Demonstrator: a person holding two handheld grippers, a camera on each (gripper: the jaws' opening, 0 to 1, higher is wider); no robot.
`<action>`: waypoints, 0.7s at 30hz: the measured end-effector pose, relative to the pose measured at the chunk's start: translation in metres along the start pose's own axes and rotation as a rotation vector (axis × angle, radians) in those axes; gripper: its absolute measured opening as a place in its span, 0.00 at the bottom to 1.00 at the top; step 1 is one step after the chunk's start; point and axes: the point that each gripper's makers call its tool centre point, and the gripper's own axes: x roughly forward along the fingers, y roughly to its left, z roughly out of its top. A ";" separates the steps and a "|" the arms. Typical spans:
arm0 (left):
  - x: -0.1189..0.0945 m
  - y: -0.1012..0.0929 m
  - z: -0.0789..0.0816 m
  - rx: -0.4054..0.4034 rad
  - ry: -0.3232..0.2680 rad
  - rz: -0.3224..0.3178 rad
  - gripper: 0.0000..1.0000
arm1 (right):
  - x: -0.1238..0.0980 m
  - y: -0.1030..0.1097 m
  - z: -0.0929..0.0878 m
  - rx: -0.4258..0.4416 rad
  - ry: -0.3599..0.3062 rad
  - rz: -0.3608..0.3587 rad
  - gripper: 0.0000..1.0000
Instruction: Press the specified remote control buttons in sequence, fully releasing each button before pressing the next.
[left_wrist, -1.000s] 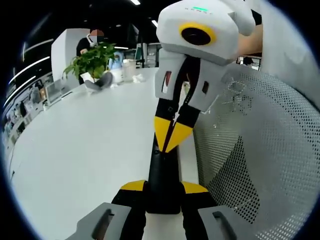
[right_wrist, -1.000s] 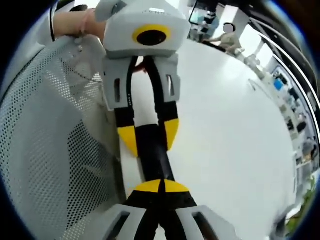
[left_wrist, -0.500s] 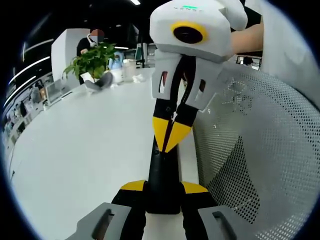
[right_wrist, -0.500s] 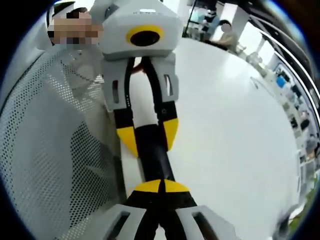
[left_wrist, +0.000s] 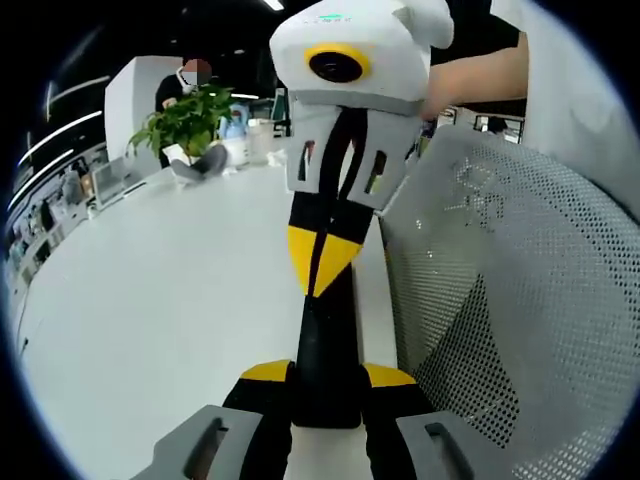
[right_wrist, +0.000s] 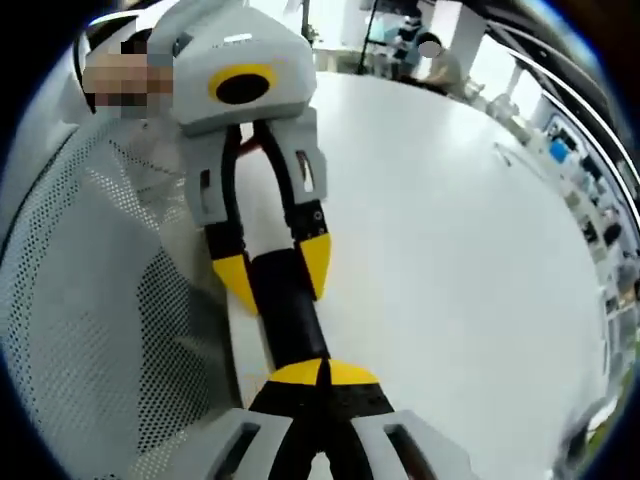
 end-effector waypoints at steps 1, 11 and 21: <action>0.000 0.000 0.000 0.001 0.000 0.000 0.26 | 0.000 -0.001 0.001 0.003 -0.002 0.002 0.00; 0.000 0.000 0.000 -0.001 -0.002 0.000 0.26 | 0.004 0.002 0.003 0.008 0.012 0.073 0.00; 0.000 0.001 0.000 -0.006 -0.005 0.000 0.25 | 0.007 0.001 0.004 -0.035 0.073 0.121 0.00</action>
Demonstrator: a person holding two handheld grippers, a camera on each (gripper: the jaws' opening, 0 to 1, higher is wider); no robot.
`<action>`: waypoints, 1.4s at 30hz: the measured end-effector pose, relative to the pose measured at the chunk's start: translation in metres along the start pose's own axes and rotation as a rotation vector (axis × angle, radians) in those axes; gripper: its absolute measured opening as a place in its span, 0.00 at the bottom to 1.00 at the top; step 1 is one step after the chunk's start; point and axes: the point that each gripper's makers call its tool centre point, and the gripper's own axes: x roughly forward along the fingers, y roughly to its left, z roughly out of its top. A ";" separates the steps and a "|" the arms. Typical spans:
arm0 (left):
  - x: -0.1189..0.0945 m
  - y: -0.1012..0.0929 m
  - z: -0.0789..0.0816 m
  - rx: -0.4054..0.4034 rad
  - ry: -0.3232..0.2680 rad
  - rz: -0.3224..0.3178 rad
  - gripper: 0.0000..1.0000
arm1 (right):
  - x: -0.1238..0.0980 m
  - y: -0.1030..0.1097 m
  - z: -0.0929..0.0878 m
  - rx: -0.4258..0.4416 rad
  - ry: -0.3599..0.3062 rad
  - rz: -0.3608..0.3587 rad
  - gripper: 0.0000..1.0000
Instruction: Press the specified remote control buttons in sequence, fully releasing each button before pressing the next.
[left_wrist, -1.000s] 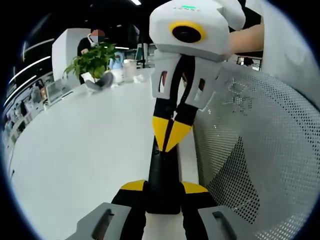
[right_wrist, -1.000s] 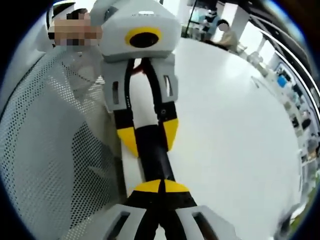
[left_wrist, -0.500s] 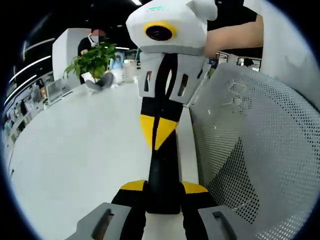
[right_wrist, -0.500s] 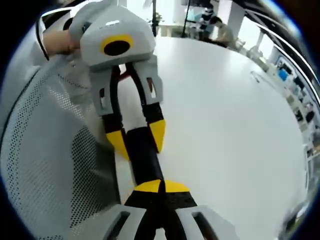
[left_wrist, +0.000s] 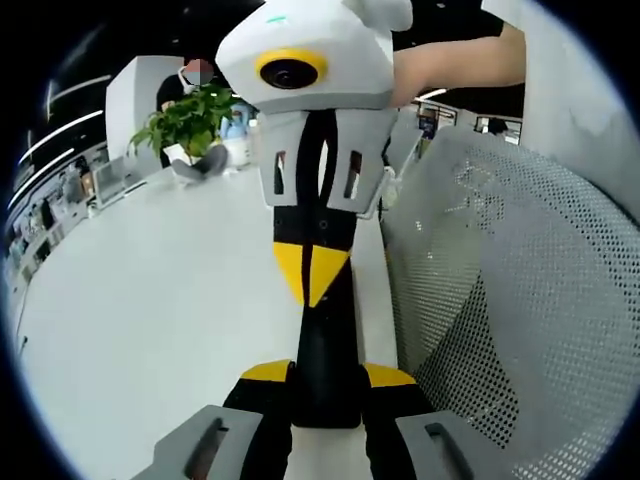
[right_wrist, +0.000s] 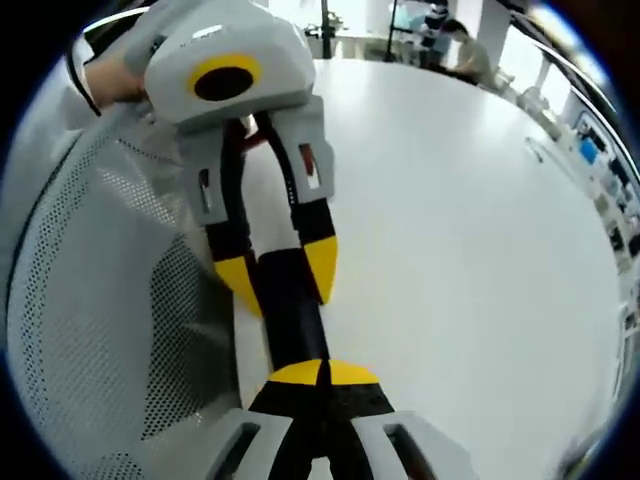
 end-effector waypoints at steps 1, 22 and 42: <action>0.000 0.000 0.000 -0.001 -0.001 0.000 0.25 | 0.001 0.000 0.000 -0.008 0.006 -0.002 0.00; 0.000 0.000 0.000 0.013 0.007 0.005 0.25 | 0.002 -0.001 -0.001 0.016 0.080 -0.012 0.00; 0.000 0.000 0.000 0.011 0.006 0.006 0.25 | -0.007 0.009 0.006 0.093 -0.119 -0.189 0.00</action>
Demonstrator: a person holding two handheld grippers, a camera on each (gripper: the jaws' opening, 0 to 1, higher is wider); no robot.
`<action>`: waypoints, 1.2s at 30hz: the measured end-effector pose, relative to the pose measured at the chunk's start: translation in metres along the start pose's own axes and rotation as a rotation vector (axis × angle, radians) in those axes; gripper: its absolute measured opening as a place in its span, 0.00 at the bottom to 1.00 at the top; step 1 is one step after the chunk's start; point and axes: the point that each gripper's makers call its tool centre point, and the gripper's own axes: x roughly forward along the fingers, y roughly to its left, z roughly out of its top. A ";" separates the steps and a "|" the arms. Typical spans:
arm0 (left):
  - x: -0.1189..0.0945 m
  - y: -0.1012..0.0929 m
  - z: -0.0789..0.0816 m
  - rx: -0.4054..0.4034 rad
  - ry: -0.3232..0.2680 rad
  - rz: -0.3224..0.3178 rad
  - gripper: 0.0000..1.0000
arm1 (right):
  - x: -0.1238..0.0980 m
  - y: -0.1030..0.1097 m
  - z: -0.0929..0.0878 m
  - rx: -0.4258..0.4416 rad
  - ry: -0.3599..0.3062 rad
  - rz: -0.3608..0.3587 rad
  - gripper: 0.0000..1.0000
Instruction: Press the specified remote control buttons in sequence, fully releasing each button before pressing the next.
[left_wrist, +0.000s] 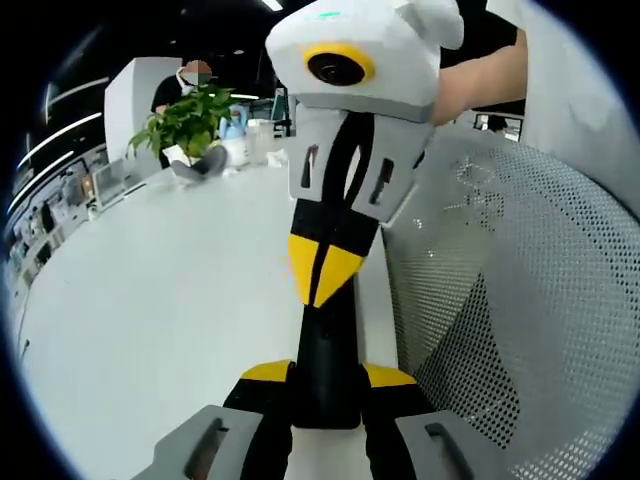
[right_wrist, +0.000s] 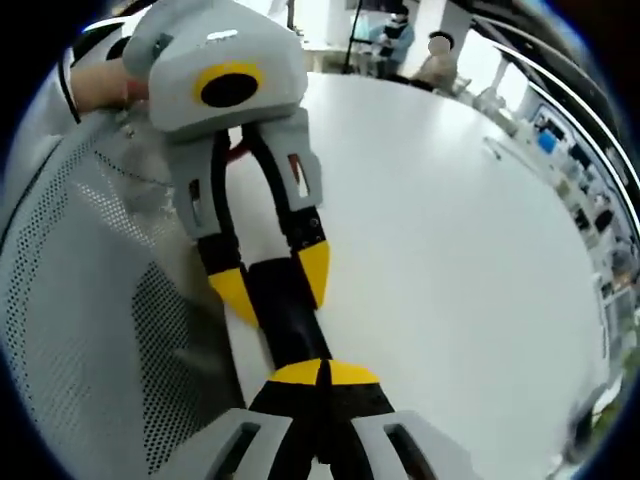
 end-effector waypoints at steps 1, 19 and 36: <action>0.000 0.000 0.000 0.000 0.000 0.000 0.25 | 0.000 0.001 0.001 -0.002 -0.004 0.001 0.00; 0.000 0.000 0.000 -0.002 -0.002 0.000 0.25 | 0.006 0.007 0.002 -0.076 0.023 0.036 0.00; 0.000 0.000 0.000 -0.002 -0.004 -0.004 0.25 | 0.007 0.007 0.001 -0.113 0.058 0.043 0.00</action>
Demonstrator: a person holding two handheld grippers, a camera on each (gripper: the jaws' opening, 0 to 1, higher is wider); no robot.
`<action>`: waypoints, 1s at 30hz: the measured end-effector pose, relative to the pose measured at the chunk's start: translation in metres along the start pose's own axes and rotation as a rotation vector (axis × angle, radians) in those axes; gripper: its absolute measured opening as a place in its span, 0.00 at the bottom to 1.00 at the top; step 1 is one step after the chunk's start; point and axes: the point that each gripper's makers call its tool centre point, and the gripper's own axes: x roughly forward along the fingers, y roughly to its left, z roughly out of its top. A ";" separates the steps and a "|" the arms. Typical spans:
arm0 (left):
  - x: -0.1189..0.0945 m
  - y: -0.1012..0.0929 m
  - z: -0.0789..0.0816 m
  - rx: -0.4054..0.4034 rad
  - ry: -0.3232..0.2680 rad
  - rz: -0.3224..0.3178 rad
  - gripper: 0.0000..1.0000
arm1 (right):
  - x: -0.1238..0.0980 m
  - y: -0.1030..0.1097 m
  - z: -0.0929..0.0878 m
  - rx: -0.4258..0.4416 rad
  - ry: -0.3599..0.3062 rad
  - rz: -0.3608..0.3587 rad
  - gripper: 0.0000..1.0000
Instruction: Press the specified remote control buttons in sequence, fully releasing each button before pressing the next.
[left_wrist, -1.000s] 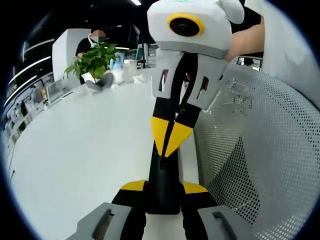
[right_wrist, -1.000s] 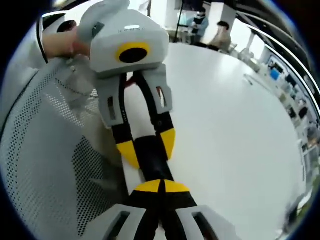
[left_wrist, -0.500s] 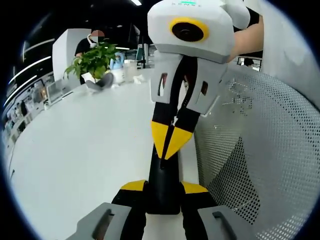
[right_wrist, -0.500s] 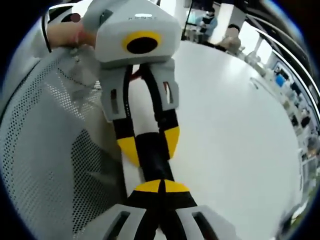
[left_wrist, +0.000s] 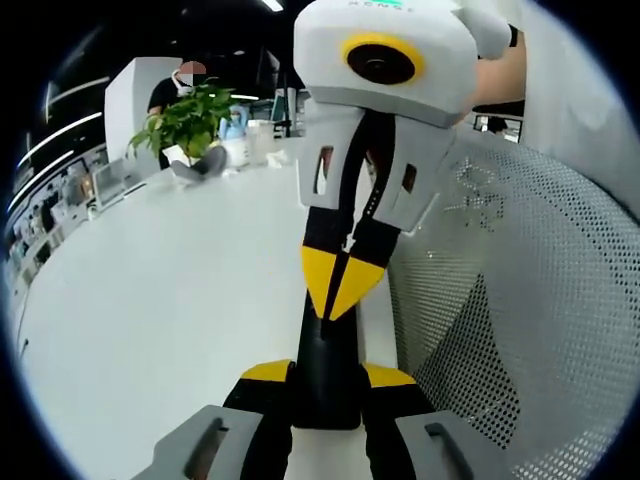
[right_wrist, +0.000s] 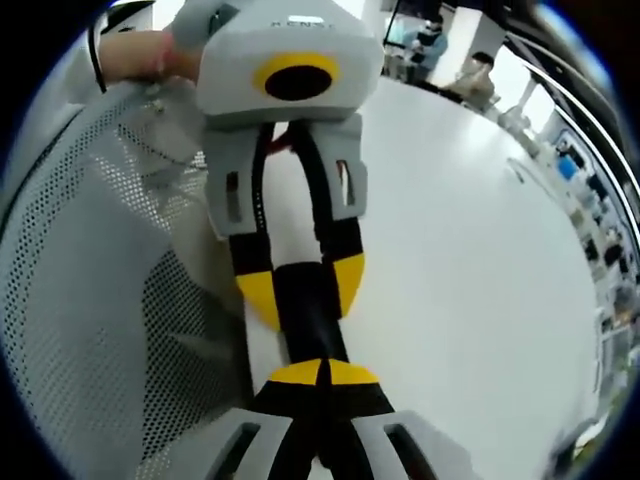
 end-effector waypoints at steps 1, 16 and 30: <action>0.000 0.000 0.000 0.000 0.000 0.000 0.25 | 0.000 0.000 0.000 0.001 -0.001 0.000 0.00; 0.000 0.000 0.000 0.000 0.001 0.001 0.25 | -0.002 0.000 0.001 0.068 -0.029 -0.007 0.00; 0.000 0.000 0.000 -0.003 -0.001 0.000 0.25 | 0.001 0.003 0.008 0.029 -0.035 0.015 0.00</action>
